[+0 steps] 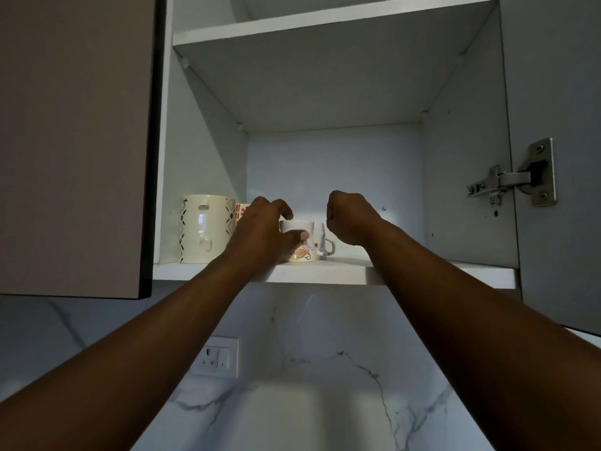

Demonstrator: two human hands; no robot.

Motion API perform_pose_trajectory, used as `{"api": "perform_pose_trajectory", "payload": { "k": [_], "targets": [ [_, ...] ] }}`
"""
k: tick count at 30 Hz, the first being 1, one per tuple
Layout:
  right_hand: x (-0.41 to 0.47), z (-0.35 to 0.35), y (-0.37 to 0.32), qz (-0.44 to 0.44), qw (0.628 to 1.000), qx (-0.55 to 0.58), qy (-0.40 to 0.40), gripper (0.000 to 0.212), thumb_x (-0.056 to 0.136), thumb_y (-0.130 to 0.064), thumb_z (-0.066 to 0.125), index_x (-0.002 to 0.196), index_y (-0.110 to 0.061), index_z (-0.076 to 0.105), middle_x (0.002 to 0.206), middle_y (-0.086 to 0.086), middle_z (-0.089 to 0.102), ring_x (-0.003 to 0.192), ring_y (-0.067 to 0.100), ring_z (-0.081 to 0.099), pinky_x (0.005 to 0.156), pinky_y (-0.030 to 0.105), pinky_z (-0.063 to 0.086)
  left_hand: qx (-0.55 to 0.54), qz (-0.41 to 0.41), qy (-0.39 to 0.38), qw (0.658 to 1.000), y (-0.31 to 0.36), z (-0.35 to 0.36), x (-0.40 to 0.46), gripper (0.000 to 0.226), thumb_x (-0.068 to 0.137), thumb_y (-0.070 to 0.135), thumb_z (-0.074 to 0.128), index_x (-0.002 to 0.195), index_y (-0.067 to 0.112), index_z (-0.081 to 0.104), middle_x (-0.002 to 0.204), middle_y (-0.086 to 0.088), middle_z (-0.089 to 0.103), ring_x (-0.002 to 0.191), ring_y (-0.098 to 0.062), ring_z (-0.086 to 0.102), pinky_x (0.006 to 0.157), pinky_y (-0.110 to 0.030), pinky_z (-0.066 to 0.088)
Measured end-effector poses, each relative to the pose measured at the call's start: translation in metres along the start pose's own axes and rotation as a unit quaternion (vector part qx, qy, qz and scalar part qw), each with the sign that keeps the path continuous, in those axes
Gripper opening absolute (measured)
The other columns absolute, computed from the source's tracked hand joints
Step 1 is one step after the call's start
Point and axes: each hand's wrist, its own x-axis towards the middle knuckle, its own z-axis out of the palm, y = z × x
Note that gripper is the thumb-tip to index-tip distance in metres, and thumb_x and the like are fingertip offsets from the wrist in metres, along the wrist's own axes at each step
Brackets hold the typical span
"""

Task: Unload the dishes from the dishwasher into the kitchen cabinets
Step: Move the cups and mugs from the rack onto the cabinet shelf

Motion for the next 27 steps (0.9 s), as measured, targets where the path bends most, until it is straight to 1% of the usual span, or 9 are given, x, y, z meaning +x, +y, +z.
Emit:
{"api": "perform_pose_trajectory", "payload": {
  "k": [3, 6, 10, 13, 16, 19, 21, 24, 27],
  "targets": [
    [-0.005, -0.001, -0.004, -0.005, 0.999, 0.002, 0.04, 0.016, 0.089, -0.005, 0.049, 0.105, -0.006, 0.053, 0.103, 0.014, 0.06, 0.089, 0.032, 0.058, 0.077, 0.038, 0.051, 0.02, -0.007, -0.017, 1.0, 0.0, 0.001, 0.004, 0.041, 0.08, 0.032, 0.073, 0.115, 0.013, 0.061, 0.119, -0.011, 0.056, 0.101, -0.024, 0.057, 0.078, -0.024, 0.037],
    [-0.009, -0.003, -0.008, -0.015, 0.996, 0.007, 0.086, 0.014, 0.091, -0.006, 0.047, 0.104, -0.006, 0.053, 0.098, 0.013, 0.062, 0.083, 0.03, 0.058, 0.068, 0.034, 0.046, 0.038, -0.011, -0.026, 0.999, 0.004, 0.003, 0.007, 0.044, 0.081, 0.03, 0.073, 0.119, 0.012, 0.058, 0.123, -0.012, 0.055, 0.107, -0.026, 0.055, 0.081, -0.024, 0.037],
    [-0.014, -0.008, -0.014, -0.044, 0.99, 0.044, 0.123, 0.011, 0.093, -0.009, 0.047, 0.102, -0.009, 0.053, 0.09, 0.009, 0.063, 0.076, 0.025, 0.057, 0.062, 0.03, 0.041, 0.024, 0.006, 0.016, 1.0, 0.006, 0.002, 0.001, 0.046, 0.084, 0.037, 0.067, 0.121, 0.013, 0.055, 0.128, -0.01, 0.053, 0.11, -0.025, 0.055, 0.088, -0.029, 0.042],
    [-0.021, -0.014, -0.024, -0.08, 0.986, 0.064, 0.132, 0.008, 0.092, -0.012, 0.048, 0.099, -0.012, 0.053, 0.086, 0.006, 0.063, 0.073, 0.024, 0.058, 0.061, 0.033, 0.046, 0.048, 0.047, 0.044, 0.997, 0.011, -0.009, -0.008, 0.036, 0.09, 0.031, 0.061, 0.121, 0.013, 0.055, 0.127, -0.01, 0.052, 0.111, -0.024, 0.053, 0.089, -0.029, 0.041],
    [-0.04, -0.019, -0.039, -0.124, 0.979, 0.037, 0.156, 0.008, 0.092, -0.012, 0.048, 0.099, -0.012, 0.052, 0.081, 0.004, 0.06, 0.066, 0.021, 0.053, 0.052, 0.027, 0.033, 0.084, 0.096, 0.051, 0.991, 0.014, -0.025, -0.018, 0.031, 0.092, 0.022, 0.059, 0.121, 0.011, 0.056, 0.125, -0.011, 0.053, 0.112, -0.026, 0.053, 0.09, -0.033, 0.043],
    [-0.069, -0.025, -0.057, -0.168, 0.969, -0.021, 0.179, 0.012, 0.092, -0.012, 0.048, 0.103, -0.009, 0.051, 0.08, 0.004, 0.057, 0.061, 0.02, 0.045, 0.047, 0.023, 0.02, 0.101, 0.116, 0.061, 0.986, 0.017, -0.045, -0.029, 0.029, 0.092, 0.02, 0.059, 0.119, 0.011, 0.057, 0.12, -0.01, 0.055, 0.111, -0.027, 0.053, 0.088, -0.036, 0.046],
    [-0.091, -0.032, -0.068, -0.177, 0.968, -0.056, 0.171, 0.014, 0.09, -0.009, 0.048, 0.105, -0.008, 0.05, 0.082, 0.007, 0.059, 0.061, 0.02, 0.043, 0.046, 0.023, 0.017, 0.113, 0.123, 0.056, 0.984, 0.02, -0.061, -0.044, 0.029, 0.092, 0.021, 0.059, 0.119, 0.011, 0.057, 0.119, -0.011, 0.055, 0.11, -0.027, 0.052, 0.085, -0.036, 0.046],
    [-0.124, -0.046, -0.087, -0.156, 0.973, -0.073, 0.151, 0.016, 0.088, -0.007, 0.048, 0.104, -0.008, 0.05, 0.086, 0.01, 0.062, 0.063, 0.024, 0.044, 0.049, 0.029, 0.021, 0.132, 0.136, 0.045, 0.981, 0.024, -0.088, -0.074, 0.027, 0.092, 0.021, 0.059, 0.117, 0.01, 0.058, 0.116, -0.012, 0.056, 0.106, -0.028, 0.053, 0.078, -0.035, 0.044],
    [-0.171, -0.063, -0.112, -0.134, 0.981, -0.07, 0.122, 0.017, 0.089, -0.01, 0.05, 0.106, -0.008, 0.048, 0.09, 0.01, 0.062, 0.065, 0.024, 0.041, 0.048, 0.029, 0.022, 0.149, 0.131, 0.019, 0.98, 0.025, -0.12, -0.116, 0.027, 0.091, 0.021, 0.06, 0.115, 0.01, 0.059, 0.116, -0.012, 0.057, 0.104, -0.028, 0.055, 0.074, -0.036, 0.045]
  ]
}}
